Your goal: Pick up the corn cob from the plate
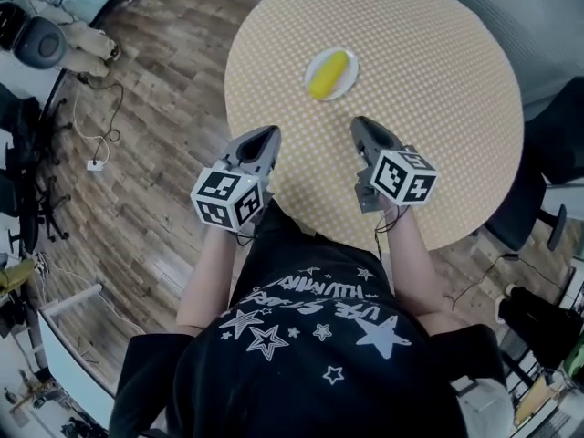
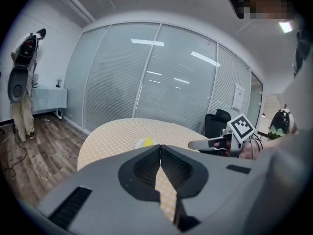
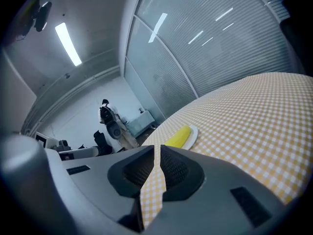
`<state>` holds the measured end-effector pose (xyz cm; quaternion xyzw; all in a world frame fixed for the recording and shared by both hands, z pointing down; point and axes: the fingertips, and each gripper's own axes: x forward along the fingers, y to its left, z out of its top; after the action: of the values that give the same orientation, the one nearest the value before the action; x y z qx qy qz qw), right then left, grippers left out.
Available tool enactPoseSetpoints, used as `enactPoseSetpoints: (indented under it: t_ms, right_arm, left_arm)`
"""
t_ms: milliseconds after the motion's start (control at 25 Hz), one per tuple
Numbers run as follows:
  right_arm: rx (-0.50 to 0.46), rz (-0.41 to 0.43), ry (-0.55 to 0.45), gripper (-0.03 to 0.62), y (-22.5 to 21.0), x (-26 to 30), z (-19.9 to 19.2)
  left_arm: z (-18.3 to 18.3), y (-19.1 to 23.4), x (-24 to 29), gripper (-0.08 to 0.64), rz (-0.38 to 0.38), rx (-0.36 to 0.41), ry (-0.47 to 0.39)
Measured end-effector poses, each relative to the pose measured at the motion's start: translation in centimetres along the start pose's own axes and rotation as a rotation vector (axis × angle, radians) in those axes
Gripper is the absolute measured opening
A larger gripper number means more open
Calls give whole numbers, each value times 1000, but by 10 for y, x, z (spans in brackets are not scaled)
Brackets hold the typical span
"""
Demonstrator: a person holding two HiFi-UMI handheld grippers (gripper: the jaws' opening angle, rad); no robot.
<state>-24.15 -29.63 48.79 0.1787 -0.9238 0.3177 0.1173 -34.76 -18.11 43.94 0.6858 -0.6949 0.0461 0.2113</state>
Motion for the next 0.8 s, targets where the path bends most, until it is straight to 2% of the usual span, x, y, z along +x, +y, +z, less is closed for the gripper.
enactPoseSetpoints:
  t_ms: [280,720,800]
  right_arm:
    - [88,-215,-20,52,-22,24,10]
    - [228,-429,11,55,-44,96,13]
    - [250,-456,32,83,-48,106,10]
  left_arm:
    - [14,33,58,8,-182,21,70]
    - [17,93,113,8,-362,62,167]
    - [17,99,120,8,-382,64,177]
